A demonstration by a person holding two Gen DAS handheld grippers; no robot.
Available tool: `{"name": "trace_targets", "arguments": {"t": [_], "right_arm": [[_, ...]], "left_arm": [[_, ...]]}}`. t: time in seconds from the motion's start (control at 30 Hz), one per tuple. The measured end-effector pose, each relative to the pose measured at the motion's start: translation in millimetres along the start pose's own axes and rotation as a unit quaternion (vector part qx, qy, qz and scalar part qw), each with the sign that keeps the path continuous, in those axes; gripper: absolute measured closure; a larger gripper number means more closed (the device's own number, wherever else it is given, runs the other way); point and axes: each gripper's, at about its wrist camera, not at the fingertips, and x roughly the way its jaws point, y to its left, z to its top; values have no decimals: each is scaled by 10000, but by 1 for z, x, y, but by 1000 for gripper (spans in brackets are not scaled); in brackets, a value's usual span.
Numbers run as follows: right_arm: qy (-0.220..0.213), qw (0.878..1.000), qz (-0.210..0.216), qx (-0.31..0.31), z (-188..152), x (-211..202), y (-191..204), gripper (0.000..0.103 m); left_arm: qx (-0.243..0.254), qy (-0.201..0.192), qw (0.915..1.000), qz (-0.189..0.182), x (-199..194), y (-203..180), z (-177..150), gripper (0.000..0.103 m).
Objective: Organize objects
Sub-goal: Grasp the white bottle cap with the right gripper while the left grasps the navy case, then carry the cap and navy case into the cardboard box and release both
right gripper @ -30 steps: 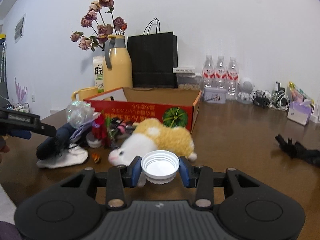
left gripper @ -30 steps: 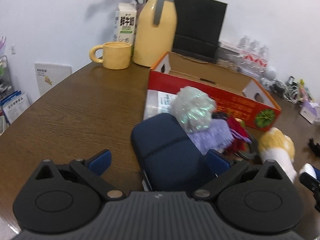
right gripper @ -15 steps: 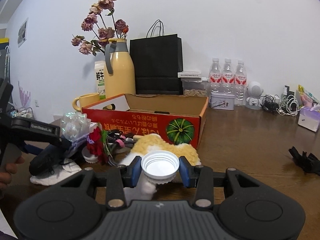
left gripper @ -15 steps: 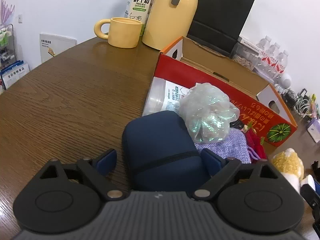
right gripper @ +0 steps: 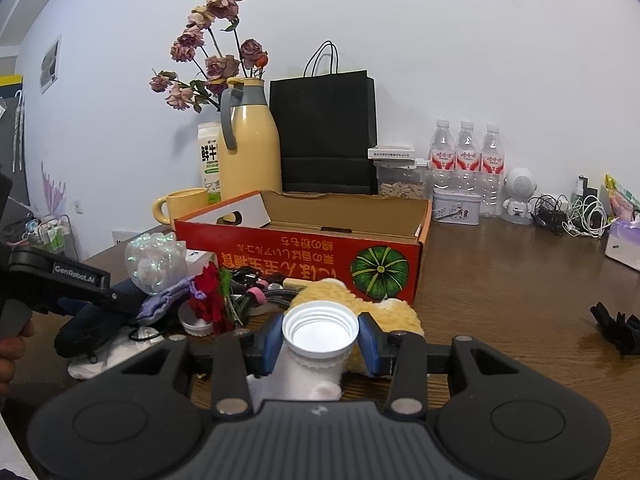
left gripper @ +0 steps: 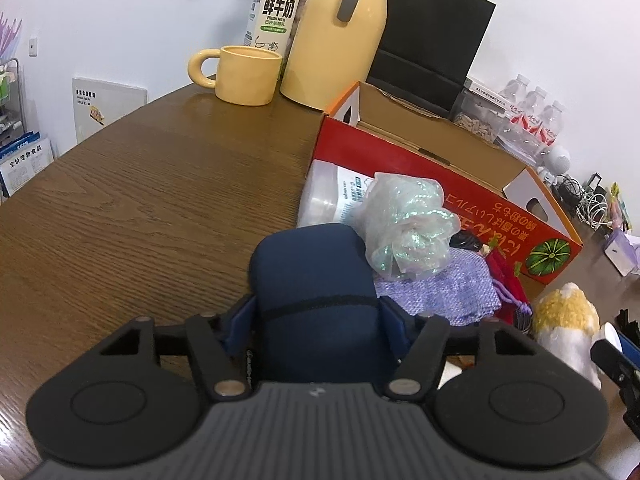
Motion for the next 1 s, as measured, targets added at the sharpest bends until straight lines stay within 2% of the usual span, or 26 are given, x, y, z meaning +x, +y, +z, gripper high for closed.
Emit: {"name": "trace_targets", "arguments": {"t": [0.2,0.37,0.63,0.83,1.0], "right_arm": [[-21,10000,-25,-88,3,-3,10,64],[-48,9998,-26,-190,8,-2,19,64],[-124,9993,5,-341,28,11,29,64],[-289,9986,-59,-428,58,35,24,64],[-374,9979,-106,-515,87,64,13,64]], "left_arm": [[76,-122,9999,-16,-13,13,-1,38],[228,-371,9991,2,-27,21,6,38],[713,-832,9936,-291,-44,9,44,38],[1063,-1043,9872,-567,-26,-21,82,38],[1275,-1038,9836,-747,5,-52,105,38]]}}
